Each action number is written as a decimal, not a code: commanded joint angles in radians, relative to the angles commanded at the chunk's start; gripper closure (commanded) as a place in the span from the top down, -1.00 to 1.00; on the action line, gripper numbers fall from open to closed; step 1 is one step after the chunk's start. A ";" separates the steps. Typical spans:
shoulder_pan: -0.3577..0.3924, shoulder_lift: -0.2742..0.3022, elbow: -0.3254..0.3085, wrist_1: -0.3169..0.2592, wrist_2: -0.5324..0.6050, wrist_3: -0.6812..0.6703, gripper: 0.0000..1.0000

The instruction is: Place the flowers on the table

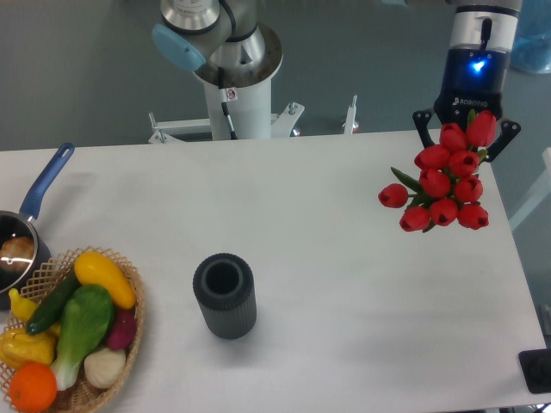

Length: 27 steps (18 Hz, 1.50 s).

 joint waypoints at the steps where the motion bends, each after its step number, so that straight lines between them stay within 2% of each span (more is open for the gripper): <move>1: 0.000 -0.002 0.000 0.002 0.000 0.002 -0.40; 11: -0.002 0.009 0.000 -0.008 0.029 -0.005 -0.40; 14: -0.024 0.012 0.000 -0.020 0.148 -0.003 -0.40; 17: -0.093 0.009 0.002 -0.025 0.366 -0.005 -0.41; 20: -0.146 0.005 -0.003 -0.026 0.536 -0.032 -0.41; 24: -0.204 -0.021 -0.003 -0.025 0.690 -0.078 -0.41; 27: -0.242 -0.043 -0.006 -0.025 0.739 -0.118 -0.39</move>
